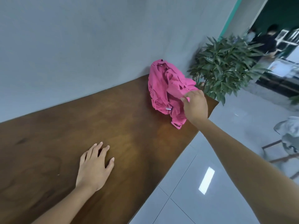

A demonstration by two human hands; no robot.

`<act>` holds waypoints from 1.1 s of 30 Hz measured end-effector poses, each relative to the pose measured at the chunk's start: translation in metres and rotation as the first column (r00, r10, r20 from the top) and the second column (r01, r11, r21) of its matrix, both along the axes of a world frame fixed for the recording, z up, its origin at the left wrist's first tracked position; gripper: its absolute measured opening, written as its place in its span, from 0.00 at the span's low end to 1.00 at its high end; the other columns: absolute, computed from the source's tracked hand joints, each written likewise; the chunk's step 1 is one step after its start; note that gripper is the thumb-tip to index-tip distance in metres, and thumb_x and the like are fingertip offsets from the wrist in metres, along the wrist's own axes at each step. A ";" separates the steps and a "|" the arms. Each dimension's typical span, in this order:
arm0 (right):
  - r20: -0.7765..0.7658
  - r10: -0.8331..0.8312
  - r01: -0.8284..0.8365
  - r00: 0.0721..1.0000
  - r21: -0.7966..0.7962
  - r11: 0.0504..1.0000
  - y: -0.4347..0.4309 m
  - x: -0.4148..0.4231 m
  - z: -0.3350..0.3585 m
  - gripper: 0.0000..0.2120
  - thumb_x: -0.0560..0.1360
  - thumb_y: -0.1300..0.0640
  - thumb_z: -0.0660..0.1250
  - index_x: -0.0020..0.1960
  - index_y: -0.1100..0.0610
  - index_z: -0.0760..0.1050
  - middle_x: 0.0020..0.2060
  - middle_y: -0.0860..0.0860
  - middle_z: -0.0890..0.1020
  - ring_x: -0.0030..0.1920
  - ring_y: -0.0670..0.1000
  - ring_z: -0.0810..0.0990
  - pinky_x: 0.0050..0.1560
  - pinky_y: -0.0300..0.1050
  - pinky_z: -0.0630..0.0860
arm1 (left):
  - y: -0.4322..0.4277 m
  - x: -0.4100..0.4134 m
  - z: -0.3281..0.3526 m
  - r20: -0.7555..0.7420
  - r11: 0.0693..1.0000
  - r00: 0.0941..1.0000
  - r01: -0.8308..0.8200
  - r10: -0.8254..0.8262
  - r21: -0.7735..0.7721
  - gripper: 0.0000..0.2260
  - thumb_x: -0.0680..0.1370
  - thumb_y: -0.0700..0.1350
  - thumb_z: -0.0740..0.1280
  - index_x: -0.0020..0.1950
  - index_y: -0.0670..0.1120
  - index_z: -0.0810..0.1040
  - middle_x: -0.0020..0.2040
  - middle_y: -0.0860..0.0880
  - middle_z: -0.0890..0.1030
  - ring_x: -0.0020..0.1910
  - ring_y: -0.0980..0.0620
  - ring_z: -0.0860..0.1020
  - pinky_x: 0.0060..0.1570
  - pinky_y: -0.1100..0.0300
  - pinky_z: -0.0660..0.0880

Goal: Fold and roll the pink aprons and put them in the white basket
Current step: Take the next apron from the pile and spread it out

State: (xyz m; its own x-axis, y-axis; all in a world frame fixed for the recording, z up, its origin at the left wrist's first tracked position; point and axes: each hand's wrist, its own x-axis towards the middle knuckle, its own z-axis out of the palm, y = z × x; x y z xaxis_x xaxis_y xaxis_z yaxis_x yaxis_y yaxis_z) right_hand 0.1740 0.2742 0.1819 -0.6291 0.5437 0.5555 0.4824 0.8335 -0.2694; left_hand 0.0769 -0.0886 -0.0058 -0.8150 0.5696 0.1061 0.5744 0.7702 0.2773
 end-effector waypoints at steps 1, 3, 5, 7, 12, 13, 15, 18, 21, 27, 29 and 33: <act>-0.013 0.001 -0.001 1.000 -0.008 1.000 -0.008 0.005 0.009 0.07 0.79 0.60 0.69 0.44 0.62 0.81 0.43 0.55 0.82 0.53 0.58 0.75 0.54 0.53 0.72 | 0.000 0.000 0.000 -0.004 1.000 1.000 0.003 -0.003 0.001 0.24 0.82 0.61 0.56 0.77 0.54 0.69 0.80 0.50 0.64 0.80 0.51 0.58 0.77 0.50 0.56; -0.032 -0.003 0.001 0.999 -0.053 0.999 -0.025 0.015 0.024 0.11 0.79 0.59 0.69 0.37 0.55 0.78 0.39 0.52 0.79 0.51 0.55 0.73 0.52 0.51 0.73 | -0.001 -0.001 0.001 -0.011 1.000 1.000 0.009 -0.009 0.008 0.24 0.82 0.60 0.57 0.76 0.53 0.71 0.79 0.49 0.67 0.79 0.49 0.60 0.77 0.49 0.58; -0.053 -0.027 0.020 0.998 -0.126 0.992 -0.043 0.027 0.033 0.14 0.79 0.57 0.69 0.35 0.51 0.74 0.39 0.51 0.78 0.48 0.53 0.73 0.48 0.48 0.72 | -0.001 -0.002 0.000 -0.017 1.000 1.000 0.016 -0.016 0.008 0.23 0.82 0.59 0.58 0.75 0.52 0.72 0.78 0.48 0.68 0.79 0.48 0.62 0.76 0.47 0.59; -0.076 -0.043 0.028 0.996 -0.188 0.982 -0.064 0.039 0.040 0.13 0.79 0.56 0.68 0.36 0.50 0.74 0.38 0.51 0.78 0.43 0.52 0.74 0.44 0.46 0.71 | -0.002 -0.003 -0.001 -0.023 1.000 0.999 0.024 -0.024 0.011 0.24 0.82 0.59 0.58 0.75 0.51 0.73 0.78 0.47 0.68 0.78 0.47 0.62 0.75 0.47 0.60; -0.130 -0.071 0.028 0.989 -0.303 0.953 -0.109 0.061 0.046 0.08 0.80 0.55 0.68 0.51 0.58 0.82 0.43 0.49 0.83 0.44 0.51 0.80 0.49 0.47 0.77 | -0.004 -0.005 -0.003 -0.017 0.997 0.998 0.060 -0.060 0.042 0.24 0.83 0.58 0.58 0.75 0.50 0.72 0.78 0.46 0.68 0.79 0.45 0.62 0.75 0.45 0.59; -0.140 -0.068 0.020 0.988 -0.323 0.946 -0.114 0.064 0.046 0.08 0.80 0.54 0.68 0.52 0.58 0.82 0.44 0.49 0.84 0.45 0.51 0.82 0.51 0.49 0.78 | -0.006 -0.005 -0.003 -0.015 0.996 0.997 0.073 -0.072 0.046 0.24 0.83 0.59 0.58 0.75 0.50 0.72 0.78 0.45 0.68 0.79 0.45 0.61 0.76 0.45 0.59; -0.142 -0.058 0.006 0.988 -0.345 0.938 -0.122 0.067 0.046 0.09 0.79 0.52 0.69 0.54 0.57 0.82 0.45 0.49 0.85 0.47 0.52 0.83 0.53 0.51 0.80 | -0.008 -0.007 -0.005 0.003 0.994 0.995 0.097 -0.098 0.051 0.24 0.83 0.59 0.58 0.76 0.50 0.71 0.79 0.45 0.66 0.79 0.45 0.60 0.77 0.45 0.57; -0.136 -0.043 -0.008 0.990 -0.350 0.937 -0.129 0.070 0.044 0.09 0.79 0.52 0.68 0.54 0.57 0.82 0.46 0.49 0.85 0.48 0.51 0.82 0.54 0.51 0.79 | -0.006 -0.007 -0.002 0.090 0.989 0.990 0.098 -0.108 0.110 0.23 0.82 0.57 0.61 0.75 0.50 0.72 0.79 0.45 0.66 0.80 0.45 0.58 0.77 0.45 0.54; -0.113 -0.012 -0.026 0.994 -0.326 0.945 -0.129 0.070 0.037 0.08 0.80 0.54 0.67 0.47 0.59 0.78 0.37 0.51 0.81 0.37 0.52 0.77 0.40 0.47 0.74 | 0.005 0.003 0.012 0.159 0.966 0.974 0.123 -0.161 0.226 0.17 0.81 0.55 0.65 0.69 0.50 0.77 0.72 0.48 0.74 0.75 0.47 0.66 0.73 0.46 0.59; 0.182 0.266 -0.162 0.947 -0.443 0.881 -0.115 0.059 0.000 0.14 0.83 0.45 0.61 0.49 0.53 0.79 0.41 0.46 0.83 0.42 0.50 0.81 0.45 0.46 0.75 | 0.047 0.035 0.051 0.372 0.853 0.882 0.060 -0.288 0.519 0.10 0.82 0.53 0.64 0.59 0.51 0.80 0.55 0.56 0.82 0.58 0.54 0.78 0.60 0.53 0.74; 0.258 0.325 -0.179 0.910 -0.462 0.869 -0.103 0.061 -0.026 0.14 0.83 0.46 0.62 0.46 0.52 0.79 0.40 0.46 0.83 0.40 0.52 0.80 0.43 0.50 0.75 | 0.063 0.036 0.059 0.479 0.839 0.834 -0.037 -0.273 0.543 0.10 0.82 0.55 0.62 0.56 0.53 0.79 0.53 0.57 0.81 0.56 0.55 0.79 0.58 0.53 0.76; 0.311 0.371 -0.193 0.875 -0.479 0.856 -0.075 0.069 -0.068 0.07 0.81 0.53 0.67 0.55 0.54 0.80 0.49 0.48 0.85 0.48 0.47 0.81 0.52 0.44 0.77 | 0.096 0.026 0.061 0.530 0.899 0.827 -0.069 -0.191 0.432 0.15 0.82 0.57 0.62 0.61 0.50 0.78 0.58 0.53 0.81 0.59 0.51 0.78 0.58 0.51 0.76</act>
State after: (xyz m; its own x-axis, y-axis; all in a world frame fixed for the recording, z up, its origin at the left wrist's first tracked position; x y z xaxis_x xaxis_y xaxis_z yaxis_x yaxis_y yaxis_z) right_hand 0.2432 0.1997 0.1139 -0.9020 0.4316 -0.0008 0.3812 0.7958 -0.4705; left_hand 0.1032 0.0077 0.0556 -0.7724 0.6258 -0.1082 0.2664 0.4739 0.8393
